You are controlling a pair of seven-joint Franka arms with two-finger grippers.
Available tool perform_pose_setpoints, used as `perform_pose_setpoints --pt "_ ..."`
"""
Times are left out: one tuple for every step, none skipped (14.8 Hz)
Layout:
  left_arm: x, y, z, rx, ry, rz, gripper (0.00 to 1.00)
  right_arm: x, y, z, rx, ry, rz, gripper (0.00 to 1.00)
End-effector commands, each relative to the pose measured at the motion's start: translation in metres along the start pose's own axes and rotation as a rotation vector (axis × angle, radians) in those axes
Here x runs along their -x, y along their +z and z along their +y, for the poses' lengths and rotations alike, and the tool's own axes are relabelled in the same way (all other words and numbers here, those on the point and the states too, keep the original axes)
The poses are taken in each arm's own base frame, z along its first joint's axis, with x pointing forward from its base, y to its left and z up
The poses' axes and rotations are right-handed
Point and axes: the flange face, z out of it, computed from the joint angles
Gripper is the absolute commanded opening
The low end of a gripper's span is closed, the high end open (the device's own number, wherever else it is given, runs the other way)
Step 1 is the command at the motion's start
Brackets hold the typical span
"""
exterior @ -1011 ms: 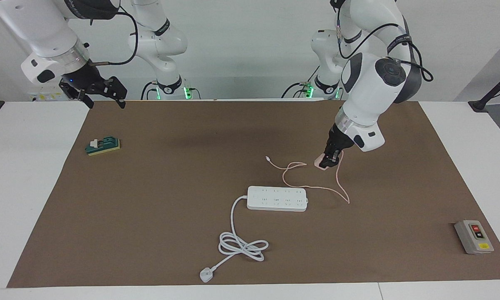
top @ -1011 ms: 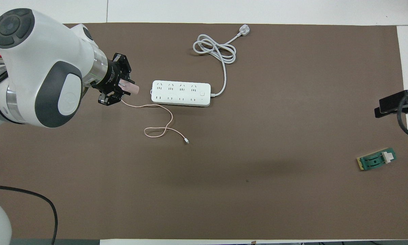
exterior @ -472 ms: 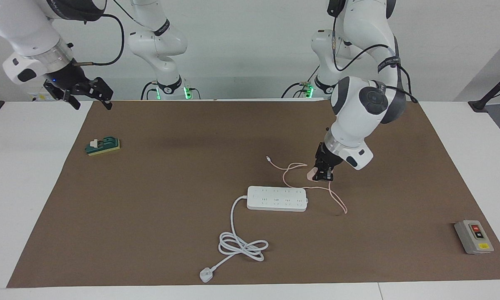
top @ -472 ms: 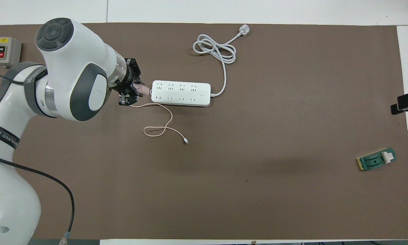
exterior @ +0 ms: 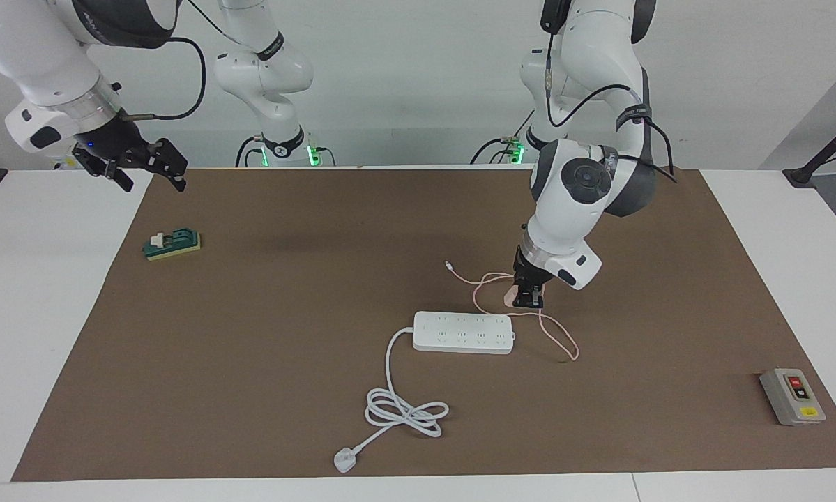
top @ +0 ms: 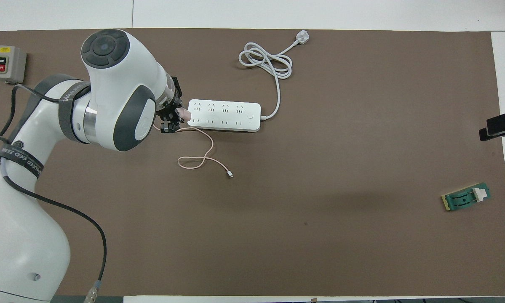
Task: Plug charger into power strip
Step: 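Carry the charger with the left gripper to the nearest strip socket, then push the charger plug into the socket with the left gripper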
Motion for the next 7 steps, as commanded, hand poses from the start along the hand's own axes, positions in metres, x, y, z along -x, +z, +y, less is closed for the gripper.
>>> perform_pose_setpoints --pt "0.002 0.005 0.007 0.002 -0.018 0.074 0.0 0.004 0.0 -0.001 0.014 -0.007 -0.008 1.0" --pt "0.002 0.006 0.012 0.001 -0.02 0.081 0.0 0.004 0.0 -0.001 0.015 -0.009 -0.008 1.0" --pt "0.005 0.009 0.018 -0.001 -0.017 0.084 0.0 0.004 0.001 -0.001 0.014 -0.007 -0.008 1.0" --pt "0.007 0.014 0.022 -0.014 -0.017 0.089 0.0 0.004 0.002 -0.002 0.014 -0.009 -0.01 1.0" --pt "0.008 0.014 0.027 -0.016 -0.02 0.092 0.0 0.004 0.003 -0.002 0.014 -0.01 -0.013 1.0" --pt "0.009 0.014 0.03 -0.026 -0.025 0.095 0.0 0.004 0.003 -0.003 0.014 -0.012 -0.013 1.0" --pt "0.009 0.014 0.03 -0.032 -0.025 0.097 0.0 0.004 0.003 -0.004 0.014 -0.013 -0.014 1.0"
